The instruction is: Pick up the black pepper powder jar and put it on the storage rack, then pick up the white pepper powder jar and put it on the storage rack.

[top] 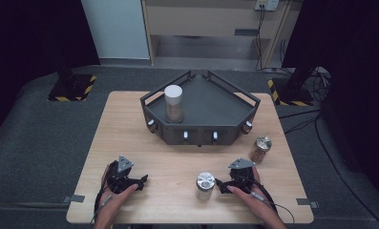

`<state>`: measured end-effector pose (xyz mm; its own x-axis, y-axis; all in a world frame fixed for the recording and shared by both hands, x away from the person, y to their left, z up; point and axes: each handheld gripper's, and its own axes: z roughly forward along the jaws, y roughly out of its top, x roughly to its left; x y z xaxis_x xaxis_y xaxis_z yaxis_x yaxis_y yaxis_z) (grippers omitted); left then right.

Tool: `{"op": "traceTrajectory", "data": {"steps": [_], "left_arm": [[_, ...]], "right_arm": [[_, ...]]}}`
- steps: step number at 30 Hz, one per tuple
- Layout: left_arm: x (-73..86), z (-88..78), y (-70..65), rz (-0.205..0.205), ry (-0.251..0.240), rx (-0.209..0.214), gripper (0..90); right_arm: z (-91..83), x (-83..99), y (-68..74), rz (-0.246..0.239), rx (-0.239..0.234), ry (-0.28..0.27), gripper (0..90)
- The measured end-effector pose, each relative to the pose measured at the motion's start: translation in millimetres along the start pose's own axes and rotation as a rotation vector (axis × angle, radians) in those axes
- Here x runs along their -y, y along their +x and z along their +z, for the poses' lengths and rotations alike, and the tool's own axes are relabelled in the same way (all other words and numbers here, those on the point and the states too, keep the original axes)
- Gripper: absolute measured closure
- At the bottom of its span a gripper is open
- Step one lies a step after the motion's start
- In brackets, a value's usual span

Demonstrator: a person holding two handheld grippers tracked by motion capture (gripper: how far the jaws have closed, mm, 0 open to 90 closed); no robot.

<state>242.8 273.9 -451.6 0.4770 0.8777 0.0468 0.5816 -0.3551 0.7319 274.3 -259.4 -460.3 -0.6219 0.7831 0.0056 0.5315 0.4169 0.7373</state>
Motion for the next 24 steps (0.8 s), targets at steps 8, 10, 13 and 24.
{"op": "traceTrajectory", "data": {"steps": [8,10,13,24], "left_arm": [[-3.2,2.4,-1.1,-0.013,0.015,-0.012,0.0],[-4.6,3.1,2.2,-0.029,0.024,-0.001,0.0],[-4.6,3.1,2.3,-0.028,0.024,-0.001,0.0],[-5.1,3.6,1.7,-0.034,0.024,-0.004,0.0]], "right_arm": [[0.0,0.1,0.0,-0.001,0.0,0.0,0.6],[0.0,0.1,0.0,-0.001,0.0,0.0,0.6],[0.0,0.1,0.0,-0.001,0.0,0.0,0.6],[-1.0,1.2,-3.6,-0.013,-0.015,-0.009,3.9]]}}
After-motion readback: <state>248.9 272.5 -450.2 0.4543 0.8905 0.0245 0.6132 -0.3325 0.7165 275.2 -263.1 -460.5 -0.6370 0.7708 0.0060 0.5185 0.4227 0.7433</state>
